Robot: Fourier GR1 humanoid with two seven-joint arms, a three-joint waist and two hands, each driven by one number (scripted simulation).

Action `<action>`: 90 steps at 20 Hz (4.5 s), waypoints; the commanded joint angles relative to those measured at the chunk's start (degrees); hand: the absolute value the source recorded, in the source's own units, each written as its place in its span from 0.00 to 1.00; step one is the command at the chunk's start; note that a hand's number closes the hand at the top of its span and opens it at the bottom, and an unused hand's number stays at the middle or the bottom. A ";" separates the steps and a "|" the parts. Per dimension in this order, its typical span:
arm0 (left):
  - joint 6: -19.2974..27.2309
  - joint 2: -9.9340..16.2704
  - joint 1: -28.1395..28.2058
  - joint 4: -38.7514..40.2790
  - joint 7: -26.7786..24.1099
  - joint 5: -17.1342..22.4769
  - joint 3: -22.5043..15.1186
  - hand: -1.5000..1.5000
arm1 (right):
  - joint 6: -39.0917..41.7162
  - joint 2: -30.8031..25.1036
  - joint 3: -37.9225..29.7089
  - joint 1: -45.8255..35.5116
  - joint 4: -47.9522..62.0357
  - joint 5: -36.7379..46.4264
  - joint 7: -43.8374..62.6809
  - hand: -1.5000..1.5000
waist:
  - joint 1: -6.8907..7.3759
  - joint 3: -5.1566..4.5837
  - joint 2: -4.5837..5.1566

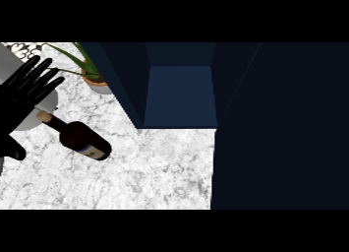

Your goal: Pick up the wine, place it into the cabinet and close the cabinet

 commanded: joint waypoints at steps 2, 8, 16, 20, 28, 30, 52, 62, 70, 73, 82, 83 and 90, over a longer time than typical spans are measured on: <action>-6.08 2.55 -0.45 8.67 -3.95 -1.50 2.52 0.00 | 1.16 0.42 0.32 0.23 0.14 0.89 -1.88 0.00 | -0.07 -0.01 0.04; -7.61 1.72 -4.35 18.93 -12.08 -11.16 1.24 0.00 | 2.03 2.09 2.88 3.72 -0.75 1.75 -2.89 0.00 | -0.32 -0.01 0.06; -9.27 1.28 -7.82 28.49 -22.10 -21.21 -0.59 0.00 | 3.73 -1.25 -4.38 1.58 -1.97 -6.08 1.46 0.00 | -0.66 -0.03 0.15; -10.64 1.94 -6.62 30.45 -23.95 -22.14 -0.44 0.00 | 2.42 1.92 1.98 4.70 -5.70 0.52 0.79 0.00 | -0.57 -0.03 0.08; -10.46 0.47 -6.33 39.13 -36.54 -31.61 -2.95 0.00 | -0.73 2.28 3.72 -2.74 -2.45 3.32 4.48 0.00 | -0.23 -0.04 0.10; -12.06 2.05 -10.37 47.11 -39.19 -33.35 -2.63 0.00 | 0.44 2.47 2.58 1.21 -3.55 1.19 2.56 0.00 | -0.90 -0.07 0.26; -8.04 -2.77 -9.87 59.71 -56.00 -41.81 -7.53 0.00 | 0.16 3.43 4.36 0.24 -2.26 5.30 1.08 0.00 | -1.03 -0.16 0.44; -11.39 -4.47 -11.94 62.58 -52.93 -38.27 -5.26 0.00 | 1.34 1.53 -0.18 -2.83 0.59 1.93 0.47 0.00 | -1.01 -0.19 0.62; -13.07 -5.24 -10.71 62.46 -53.89 -38.71 -6.13 1.00 | 2.42 3.07 4.23 2.38 -2.07 4.16 -0.91 0.00 | -1.39 -0.18 0.48; -14.03 -4.50 -10.76 63.26 -53.61 -39.02 -6.37 1.00 | 2.52 2.54 2.50 1.71 -0.34 4.27 -1.71 0.00 | -1.40 -0.19 0.59; -2.41 -6.85 -1.58 58.32 -62.70 -38.69 -5.56 1.00 | 1.98 2.37 1.45 1.31 -0.96 4.26 -1.12 0.00 | 0.10 -0.09 0.13; 1.94 -9.21 1.65 57.20 -63.90 -37.55 -4.57 1.00 | 1.58 2.64 0.56 1.95 -0.10 4.14 -1.44 0.00 | 1.10 -0.01 -0.16; 12.33 -16.18 12.59 50.00 -74.04 -35.77 -3.82 1.00 | 2.31 2.44 0.91 2.98 -1.29 3.63 -1.20 0.00 | 0.55 0.00 -0.12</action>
